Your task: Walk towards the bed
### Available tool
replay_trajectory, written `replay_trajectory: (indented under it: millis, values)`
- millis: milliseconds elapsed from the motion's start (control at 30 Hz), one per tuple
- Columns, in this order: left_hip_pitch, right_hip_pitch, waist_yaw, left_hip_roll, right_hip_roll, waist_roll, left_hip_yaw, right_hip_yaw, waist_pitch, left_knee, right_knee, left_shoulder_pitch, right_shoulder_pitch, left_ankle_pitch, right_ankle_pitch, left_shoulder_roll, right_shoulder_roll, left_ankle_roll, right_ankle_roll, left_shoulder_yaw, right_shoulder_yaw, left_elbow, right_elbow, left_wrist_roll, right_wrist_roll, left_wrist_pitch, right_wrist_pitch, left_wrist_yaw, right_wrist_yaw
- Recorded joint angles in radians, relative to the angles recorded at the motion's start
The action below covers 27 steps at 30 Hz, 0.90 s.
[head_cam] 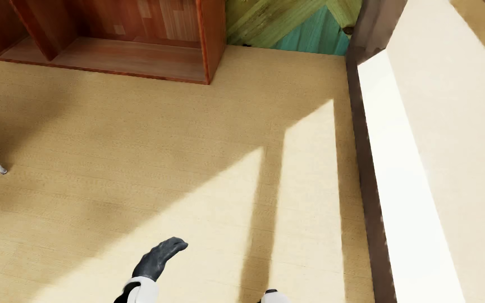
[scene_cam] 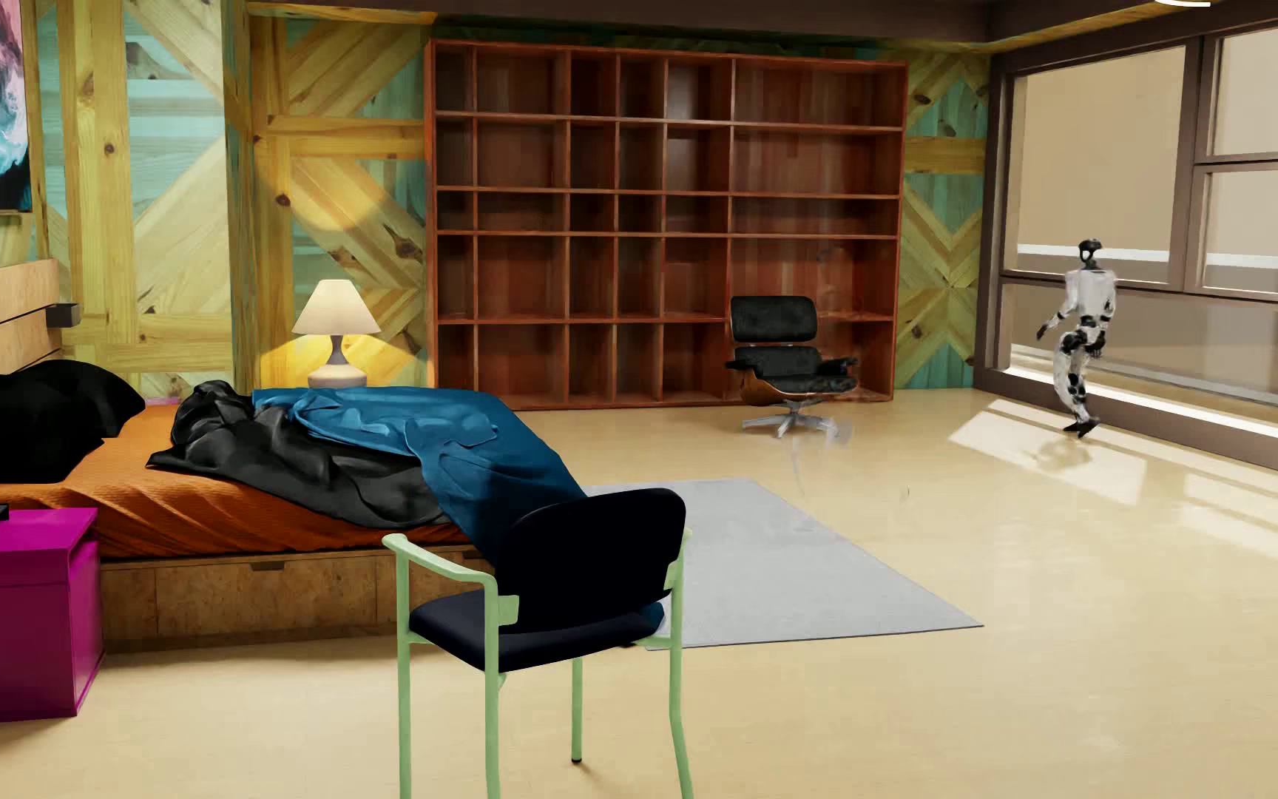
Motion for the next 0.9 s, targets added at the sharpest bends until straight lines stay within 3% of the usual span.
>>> replay_trajectory:
  millis: [33, 67, 100, 133, 167, 233, 267, 300, 367, 433, 467, 500, 567, 600, 633, 700, 733, 800, 833, 867, 900]
  values:
    - [-0.058, 0.018, -0.009, 0.082, 0.001, 0.016, 0.031, -0.04, 0.001, 0.088, 0.009, 0.004, -0.051, -0.008, -0.018, 0.006, -0.018, -0.004, -0.004, 0.005, 0.034, 0.02, 0.028, 0.001, -0.048, 0.034, 0.01, 0.014, 0.028]
    - [-0.099, 0.047, -0.011, 0.187, 0.005, 0.03, 0.063, -0.061, -0.001, 0.099, -0.011, 0.005, -0.103, -0.025, -0.019, 0.013, -0.037, 0.027, -0.006, -0.002, 0.035, 0.056, 0.039, 0.004, -0.082, 0.062, 0.041, 0.012, 0.026]
    - [-0.12, 0.081, -0.009, 0.289, 0.012, 0.043, 0.121, -0.069, -0.004, 0.033, -0.045, 0.003, -0.149, -0.038, -0.006, 0.023, -0.049, 0.112, -0.004, -0.017, -0.008, 0.106, 0.024, 0.012, -0.082, 0.078, 0.089, -0.011, -0.018]
    - [-0.123, 0.112, -0.004, 0.358, 0.018, 0.052, 0.175, -0.067, -0.008, -0.102, -0.083, 0.001, -0.182, -0.06, 0.014, 0.037, -0.051, 0.185, 0.001, -0.031, -0.092, 0.16, -0.018, 0.022, -0.038, 0.088, 0.125, -0.045, -0.091]
    - [-0.113, 0.14, 0.004, 0.389, 0.026, 0.057, 0.211, -0.057, -0.011, -0.286, -0.119, 0.006, -0.212, -0.06, 0.033, 0.049, -0.044, 0.216, 0.005, -0.038, -0.188, 0.208, -0.076, 0.032, 0.041, 0.102, 0.122, -0.079, -0.165]
    - [-0.093, 0.174, 0.018, 0.363, 0.045, 0.055, 0.159, -0.009, -0.013, -0.631, -0.167, 0.023, -0.285, 0.114, 0.042, 0.06, -0.049, 0.189, 0.016, -0.023, -0.271, 0.271, -0.201, 0.043, 0.187, 0.14, 0.038, -0.121, -0.232]
    - [-0.09, 0.176, 0.019, 0.363, 0.056, 0.051, 0.142, 0.021, -0.012, -0.67, -0.166, 0.04, -0.328, 0.151, 0.025, 0.06, -0.075, 0.185, 0.022, -0.005, -0.243, 0.282, -0.265, 0.039, 0.206, 0.151, -0.003, -0.109, -0.245]
    - [-0.095, 0.166, 0.017, 0.378, 0.067, 0.047, 0.165, 0.046, -0.01, -0.645, -0.152, 0.059, -0.368, 0.116, 0.007, 0.054, -0.107, 0.2, 0.028, 0.016, -0.202, 0.286, -0.333, 0.026, 0.194, 0.156, -0.027, -0.075, -0.265]
    - [-0.109, 0.144, 0.017, 0.401, 0.069, 0.032, 0.22, 0.059, -0.009, -0.604, -0.133, 0.082, -0.397, 0.091, -0.023, 0.05, -0.117, 0.224, 0.015, 0.03, -0.184, 0.308, -0.467, -0.004, 0.18, 0.154, -0.03, -0.028, -0.334]
    - [-0.095, 0.146, 0.025, 0.401, 0.033, 0.015, 0.252, -0.01, -0.015, -0.61, -0.097, 0.079, -0.35, 0.108, -0.089, 0.083, -0.052, 0.223, 0.018, -0.014, -0.212, 0.329, -0.562, 0.015, 0.268, 0.155, -0.024, -0.072, -0.392]
    - [-0.086, 0.154, 0.028, 0.396, 0.02, 0.009, 0.259, -0.041, -0.018, -0.618, -0.055, 0.074, -0.319, 0.12, -0.118, 0.097, -0.033, 0.22, 0.022, -0.026, -0.193, 0.323, -0.583, 0.024, 0.303, 0.156, -0.036, -0.081, -0.385]
    - [-0.078, 0.163, 0.03, 0.391, 0.02, 0.003, 0.26, -0.048, -0.022, -0.622, 0.0, 0.073, -0.291, 0.131, -0.137, 0.1, -0.038, 0.218, 0.02, -0.019, -0.147, 0.306, -0.584, 0.016, 0.29, 0.159, -0.058, -0.066, -0.34]
    - [-0.073, 0.191, 0.031, 0.377, 0.045, -0.005, 0.25, -0.007, -0.027, -0.615, 0.099, 0.078, -0.241, 0.148, -0.158, 0.077, -0.06, 0.215, 0.023, 0.03, -0.078, 0.251, -0.52, -0.043, 0.148, 0.163, -0.105, -0.008, -0.183]
    - [-0.079, 0.212, 0.031, 0.367, 0.065, -0.008, 0.237, 0.034, -0.029, -0.6, 0.128, 0.08, -0.214, 0.152, -0.172, 0.063, -0.043, 0.216, 0.033, 0.05, -0.097, 0.219, -0.458, -0.075, 0.091, 0.158, -0.094, 0.017, -0.121]
    - [-0.092, 0.237, 0.031, 0.358, 0.092, -0.008, 0.218, 0.087, -0.03, -0.578, 0.141, 0.078, -0.186, 0.155, -0.183, 0.053, -0.007, 0.217, 0.045, 0.061, -0.149, 0.187, -0.38, -0.099, 0.076, 0.151, -0.045, 0.035, -0.102]
    - [-0.136, 0.295, 0.034, 0.343, 0.148, -0.001, 0.17, 0.202, -0.026, -0.516, 0.116, 0.074, -0.155, 0.159, -0.187, 0.04, 0.058, 0.221, 0.054, 0.067, -0.256, 0.116, -0.189, -0.121, 0.11, 0.135, 0.074, 0.053, -0.144]
    - [-0.164, 0.317, 0.039, 0.333, 0.167, 0.006, 0.141, 0.239, -0.02, -0.494, 0.083, 0.074, -0.151, 0.169, -0.186, 0.036, 0.065, 0.227, 0.033, 0.068, -0.256, 0.076, -0.081, -0.123, 0.099, 0.113, 0.103, 0.059, -0.127]
    - [-0.211, 0.309, 0.059, 0.29, 0.137, 0.027, 0.082, 0.168, -0.005, -0.554, 0.006, 0.07, -0.167, 0.244, -0.232, 0.025, 0.042, 0.224, -0.032, 0.051, -0.159, -0.029, 0.115, -0.109, -0.004, 0.056, 0.072, 0.063, 0.033]
    - [-0.23, 0.28, 0.069, 0.258, 0.108, 0.039, 0.047, 0.097, 0.001, -0.647, -0.036, 0.064, -0.182, 0.326, -0.24, 0.022, 0.033, 0.185, -0.04, 0.034, -0.111, -0.078, 0.182, -0.083, -0.054, 0.029, 0.04, 0.058, 0.119]
    - [-0.25, 0.246, 0.075, 0.219, 0.083, 0.05, 0.013, 0.034, 0.004, -0.744, -0.075, 0.06, -0.198, 0.399, -0.228, 0.019, 0.028, 0.083, -0.037, 0.014, -0.077, -0.118, 0.225, -0.043, -0.093, 0.012, 0.023, 0.043, 0.179]
    - [-0.271, 0.212, 0.078, 0.183, 0.055, 0.062, 0.003, -0.032, 0.005, -0.777, -0.103, 0.061, -0.215, 0.387, -0.206, 0.017, 0.025, -0.003, -0.03, -0.006, -0.051, -0.149, 0.244, 0.003, -0.127, 0.005, 0.019, 0.017, 0.203]
